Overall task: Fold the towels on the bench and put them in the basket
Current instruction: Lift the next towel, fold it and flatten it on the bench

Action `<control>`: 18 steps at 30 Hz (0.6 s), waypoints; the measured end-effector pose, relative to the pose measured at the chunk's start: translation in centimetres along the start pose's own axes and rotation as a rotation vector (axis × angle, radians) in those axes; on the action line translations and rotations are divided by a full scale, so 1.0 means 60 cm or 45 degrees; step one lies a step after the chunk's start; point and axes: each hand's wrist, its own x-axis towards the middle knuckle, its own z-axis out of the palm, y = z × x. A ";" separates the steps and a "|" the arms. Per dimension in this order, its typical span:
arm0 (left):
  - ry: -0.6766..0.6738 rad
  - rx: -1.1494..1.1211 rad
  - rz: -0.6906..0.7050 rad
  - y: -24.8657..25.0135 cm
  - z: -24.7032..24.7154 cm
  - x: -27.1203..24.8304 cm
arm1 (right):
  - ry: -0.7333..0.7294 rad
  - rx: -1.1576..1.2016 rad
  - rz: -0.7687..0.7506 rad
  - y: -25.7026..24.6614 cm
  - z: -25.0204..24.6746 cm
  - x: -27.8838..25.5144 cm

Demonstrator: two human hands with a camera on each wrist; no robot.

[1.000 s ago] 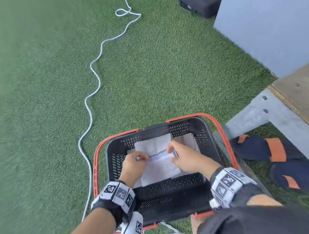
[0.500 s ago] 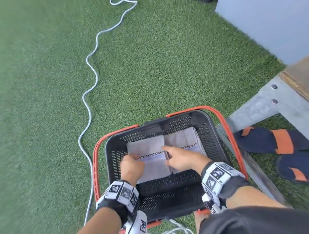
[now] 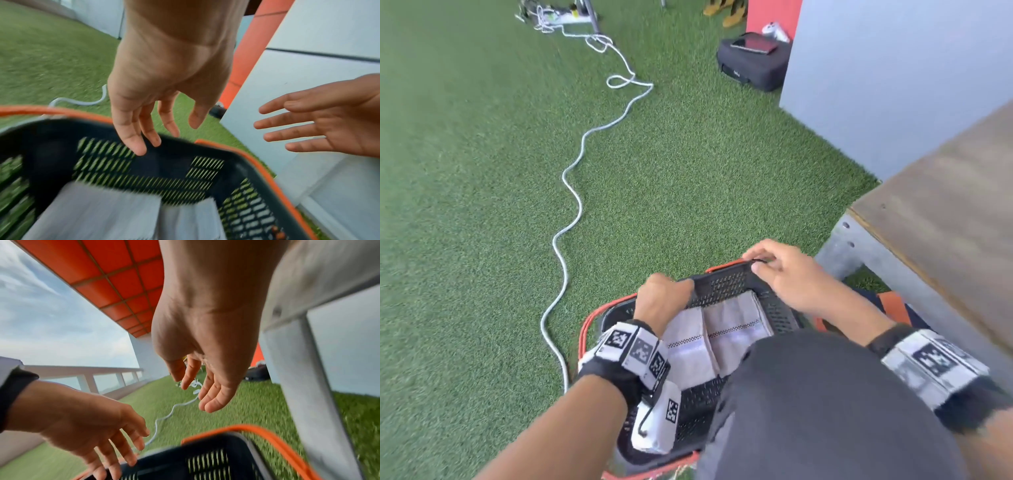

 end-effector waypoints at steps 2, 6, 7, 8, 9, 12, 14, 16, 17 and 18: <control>-0.018 0.000 0.114 0.045 -0.022 -0.019 | 0.125 0.024 -0.025 -0.032 -0.046 -0.037; -0.053 0.052 0.348 0.121 -0.063 -0.082 | 0.318 0.071 -0.035 -0.087 -0.116 -0.124; -0.047 0.075 0.411 0.138 -0.073 -0.102 | 0.362 0.075 -0.053 -0.097 -0.129 -0.148; -0.036 0.096 0.466 0.153 -0.082 -0.125 | 0.392 0.076 -0.067 -0.108 -0.140 -0.173; -0.028 0.113 0.516 0.169 -0.091 -0.147 | 0.419 0.074 -0.073 -0.116 -0.149 -0.194; -0.030 0.153 0.672 0.215 -0.112 -0.224 | 0.524 0.066 -0.099 -0.142 -0.177 -0.266; -0.060 0.168 0.780 0.242 -0.119 -0.279 | 0.569 0.051 -0.083 -0.155 -0.192 -0.318; -0.080 0.207 0.878 0.267 -0.114 -0.329 | 0.612 0.027 -0.065 -0.160 -0.206 -0.368; -0.092 0.225 0.920 0.279 -0.108 -0.352 | 0.629 0.013 -0.058 -0.159 -0.212 -0.390; -0.118 0.238 0.958 0.290 -0.099 -0.377 | 0.649 -0.007 -0.048 -0.156 -0.218 -0.412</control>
